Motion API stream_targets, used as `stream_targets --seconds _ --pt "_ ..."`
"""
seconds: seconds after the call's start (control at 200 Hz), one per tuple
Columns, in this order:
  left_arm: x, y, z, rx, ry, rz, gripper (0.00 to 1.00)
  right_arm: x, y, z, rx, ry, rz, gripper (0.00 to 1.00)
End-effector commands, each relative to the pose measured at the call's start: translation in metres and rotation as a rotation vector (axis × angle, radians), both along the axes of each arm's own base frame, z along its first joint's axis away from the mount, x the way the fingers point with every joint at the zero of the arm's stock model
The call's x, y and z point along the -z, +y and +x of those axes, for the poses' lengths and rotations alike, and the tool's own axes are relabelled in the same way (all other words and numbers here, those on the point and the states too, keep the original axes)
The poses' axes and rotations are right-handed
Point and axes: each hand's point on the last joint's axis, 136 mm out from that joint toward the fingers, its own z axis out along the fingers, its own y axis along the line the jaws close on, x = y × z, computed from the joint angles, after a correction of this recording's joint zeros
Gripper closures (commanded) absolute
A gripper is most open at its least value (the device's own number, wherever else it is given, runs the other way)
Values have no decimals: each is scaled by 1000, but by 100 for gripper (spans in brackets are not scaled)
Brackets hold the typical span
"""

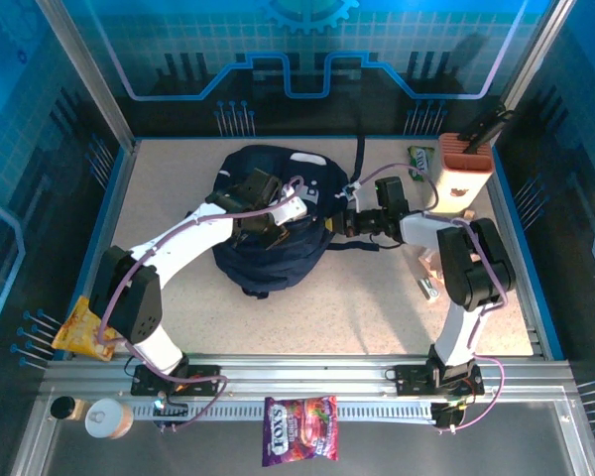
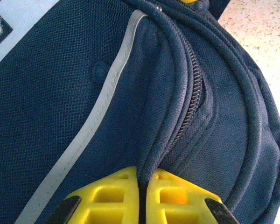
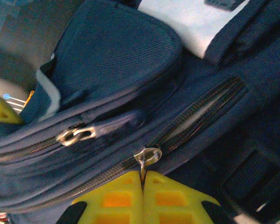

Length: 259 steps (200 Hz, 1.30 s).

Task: Pack the student bag
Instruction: Unzip the student bag at the top-center of the table.

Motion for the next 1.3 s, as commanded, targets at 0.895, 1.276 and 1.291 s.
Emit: stream_targets --seconds 0.895,1.276,1.291 --pt "-58 -59 56 -169 0 -397 100 -49 69 -79 -76 -150 1 100" --pt "-67 -50 45 -154 -72 -403 100 -91 -7 -58 369 84 207 48" --pt "-68 -50 45 -153 -74 -405 100 -89 -10 -56 392 106 215 46"
